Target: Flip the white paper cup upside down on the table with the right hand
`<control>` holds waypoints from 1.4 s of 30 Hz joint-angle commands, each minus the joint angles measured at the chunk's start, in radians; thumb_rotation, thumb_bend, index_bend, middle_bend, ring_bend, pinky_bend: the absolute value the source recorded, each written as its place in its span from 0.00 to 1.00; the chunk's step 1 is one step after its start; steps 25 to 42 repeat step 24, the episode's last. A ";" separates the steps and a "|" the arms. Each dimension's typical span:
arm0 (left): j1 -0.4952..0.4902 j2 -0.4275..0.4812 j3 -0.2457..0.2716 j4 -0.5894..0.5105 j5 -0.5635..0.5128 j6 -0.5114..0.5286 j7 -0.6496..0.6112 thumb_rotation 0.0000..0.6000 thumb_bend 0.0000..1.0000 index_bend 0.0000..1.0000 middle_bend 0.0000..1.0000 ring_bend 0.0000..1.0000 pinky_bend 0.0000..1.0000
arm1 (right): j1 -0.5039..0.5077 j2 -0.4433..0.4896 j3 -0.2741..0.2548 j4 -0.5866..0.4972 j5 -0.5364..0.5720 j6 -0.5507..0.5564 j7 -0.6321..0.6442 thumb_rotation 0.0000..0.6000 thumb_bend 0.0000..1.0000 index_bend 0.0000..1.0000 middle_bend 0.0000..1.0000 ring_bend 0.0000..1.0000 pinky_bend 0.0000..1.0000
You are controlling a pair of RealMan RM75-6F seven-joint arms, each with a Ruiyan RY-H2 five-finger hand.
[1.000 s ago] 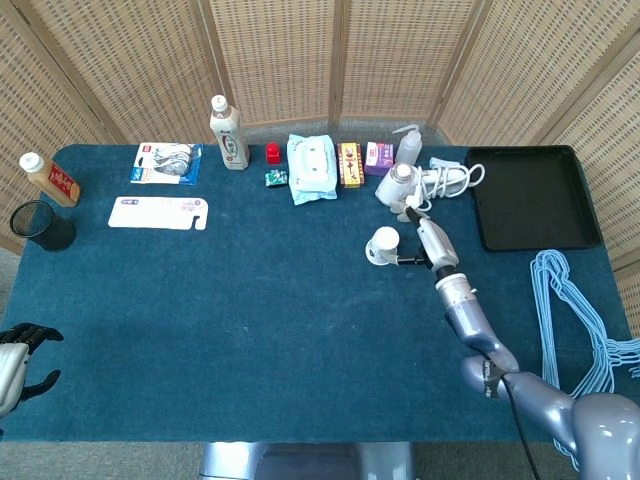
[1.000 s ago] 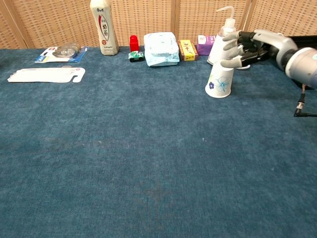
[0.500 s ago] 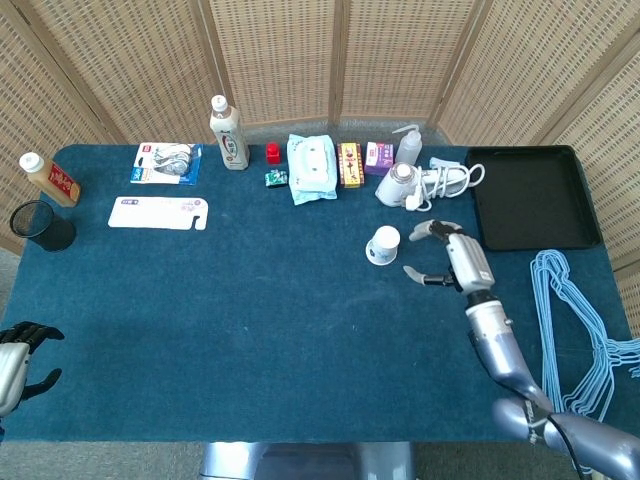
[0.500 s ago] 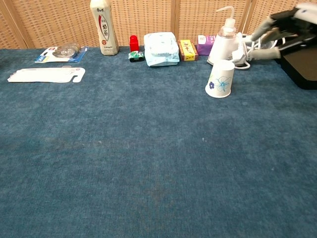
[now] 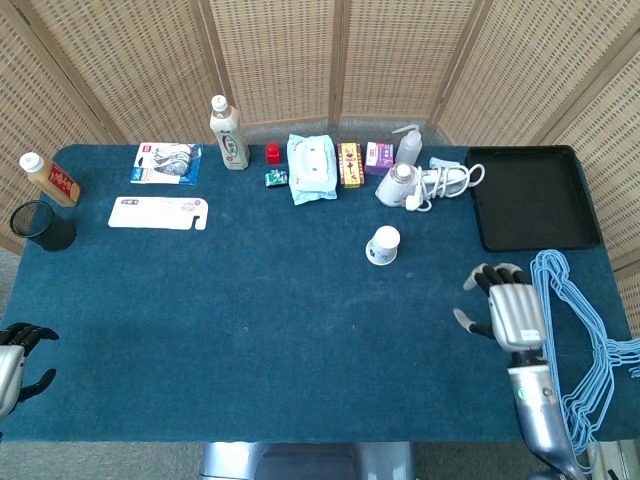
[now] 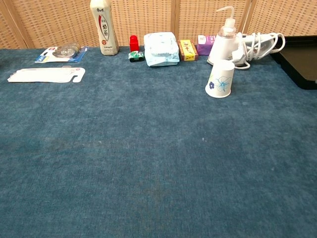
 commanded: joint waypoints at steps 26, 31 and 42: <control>-0.004 0.030 -0.004 -0.048 0.016 0.006 0.027 0.95 0.23 0.37 0.38 0.25 0.28 | -0.129 0.064 -0.032 -0.088 -0.058 0.049 0.001 0.83 0.27 0.47 0.38 0.36 0.22; -0.004 0.030 -0.004 -0.048 0.016 0.006 0.027 0.95 0.23 0.37 0.38 0.25 0.28 | -0.129 0.064 -0.032 -0.088 -0.058 0.049 0.001 0.83 0.27 0.47 0.38 0.36 0.22; -0.004 0.030 -0.004 -0.048 0.016 0.006 0.027 0.95 0.23 0.37 0.38 0.25 0.28 | -0.129 0.064 -0.032 -0.088 -0.058 0.049 0.001 0.83 0.27 0.47 0.38 0.36 0.22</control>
